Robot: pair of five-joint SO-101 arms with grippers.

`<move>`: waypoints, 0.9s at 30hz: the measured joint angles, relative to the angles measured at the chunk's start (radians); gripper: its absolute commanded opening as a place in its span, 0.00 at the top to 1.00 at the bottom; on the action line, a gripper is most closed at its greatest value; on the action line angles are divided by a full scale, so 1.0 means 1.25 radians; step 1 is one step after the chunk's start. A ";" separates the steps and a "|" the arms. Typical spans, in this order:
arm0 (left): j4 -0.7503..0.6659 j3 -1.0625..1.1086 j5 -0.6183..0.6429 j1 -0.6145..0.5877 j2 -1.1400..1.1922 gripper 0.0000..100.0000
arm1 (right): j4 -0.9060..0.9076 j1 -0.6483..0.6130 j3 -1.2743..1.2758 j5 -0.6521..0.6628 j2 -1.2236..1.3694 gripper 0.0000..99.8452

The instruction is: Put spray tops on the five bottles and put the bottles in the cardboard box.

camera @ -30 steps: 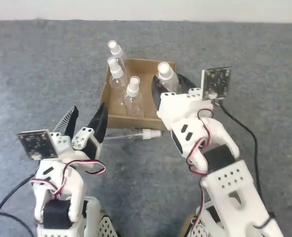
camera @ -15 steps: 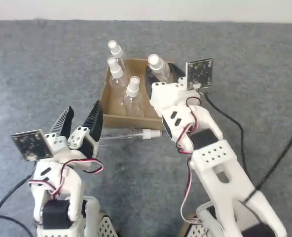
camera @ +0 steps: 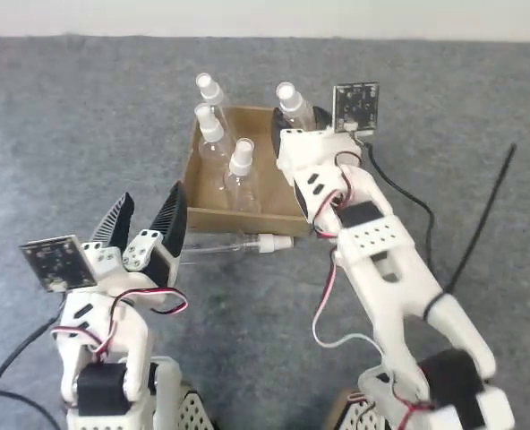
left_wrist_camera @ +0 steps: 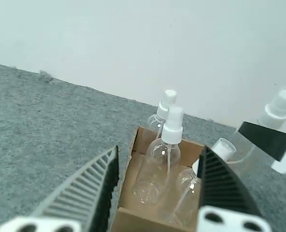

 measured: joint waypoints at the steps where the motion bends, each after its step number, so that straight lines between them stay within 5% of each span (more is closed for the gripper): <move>1: 0.000 0.000 0.000 0.000 0.000 0.75 | 0.000 0.000 -0.014 -0.015 0.017 0.91; 15: 0.000 0.000 0.000 0.000 0.000 0.75 | 0.000 0.020 -0.195 -0.056 0.282 0.91; 27: 0.000 0.000 0.000 0.000 0.000 0.75 | -0.146 0.034 -0.203 -0.060 0.406 0.91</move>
